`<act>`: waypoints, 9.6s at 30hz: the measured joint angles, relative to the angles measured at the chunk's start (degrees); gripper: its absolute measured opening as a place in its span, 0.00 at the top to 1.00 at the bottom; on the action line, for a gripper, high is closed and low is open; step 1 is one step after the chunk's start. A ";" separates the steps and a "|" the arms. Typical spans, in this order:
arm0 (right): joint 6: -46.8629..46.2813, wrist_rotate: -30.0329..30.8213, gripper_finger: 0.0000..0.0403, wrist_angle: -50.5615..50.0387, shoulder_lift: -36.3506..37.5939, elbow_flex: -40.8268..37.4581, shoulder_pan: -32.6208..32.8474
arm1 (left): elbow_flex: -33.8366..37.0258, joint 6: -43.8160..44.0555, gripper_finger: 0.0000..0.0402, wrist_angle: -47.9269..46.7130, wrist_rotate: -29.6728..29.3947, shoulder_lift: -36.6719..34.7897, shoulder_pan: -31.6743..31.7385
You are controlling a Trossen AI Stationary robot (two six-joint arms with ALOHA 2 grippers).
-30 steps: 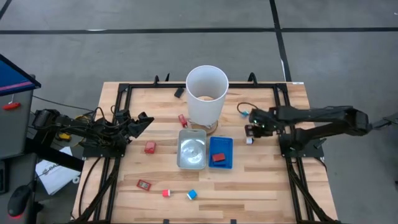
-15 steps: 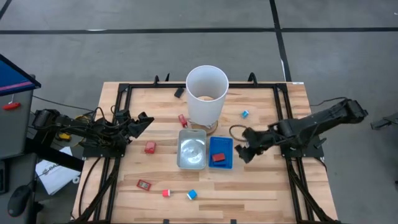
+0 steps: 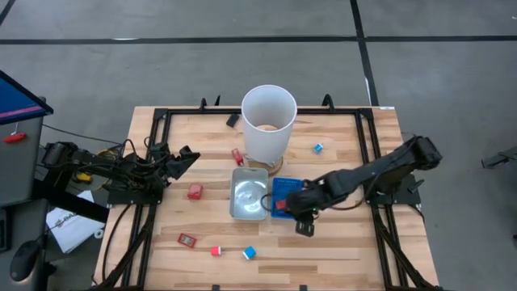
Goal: Pick & Place Office items
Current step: Put the bottom black digital clock into the blue bin, then put the black digital clock into the blue bin
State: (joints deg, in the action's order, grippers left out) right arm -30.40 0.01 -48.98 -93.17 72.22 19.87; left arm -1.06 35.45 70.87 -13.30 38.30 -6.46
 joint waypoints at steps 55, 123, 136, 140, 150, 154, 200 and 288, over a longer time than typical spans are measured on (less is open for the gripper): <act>8.99 -2.92 0.51 0.04 -9.31 0.83 -9.42 | 0.00 -0.66 0.56 0.09 1.48 0.00 -0.02; -82.41 44.00 0.54 -34.58 20.13 0.96 35.53 | -54.12 -10.99 0.52 -88.87 9.95 44.08 47.78; -85.24 46.51 0.54 -36.09 23.27 0.99 34.40 | -64.62 -15.86 0.17 -90.50 7.67 55.92 48.06; -84.98 48.19 0.54 -36.16 25.05 0.99 33.48 | -65.57 -15.15 0.14 -92.29 7.73 59.40 48.06; -83.08 50.08 0.54 -36.29 28.47 0.99 32.26 | -65.90 -16.27 0.16 -93.44 7.73 65.77 48.02; -82.46 51.33 0.54 -36.15 28.92 0.99 31.89 | -65.90 -17.10 0.16 -93.38 7.02 67.56 47.58; -80.43 51.52 0.54 -35.48 29.16 0.99 31.16 | -74.02 -19.85 0.26 -98.60 8.46 77.99 48.24; -80.12 58.77 0.54 -34.30 29.11 0.96 31.09 | -49.46 3.09 0.61 -110.60 16.35 35.85 15.78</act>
State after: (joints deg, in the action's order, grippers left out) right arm -110.52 58.78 -83.29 -64.05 73.19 50.96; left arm -50.52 38.54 -39.73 3.05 74.15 9.32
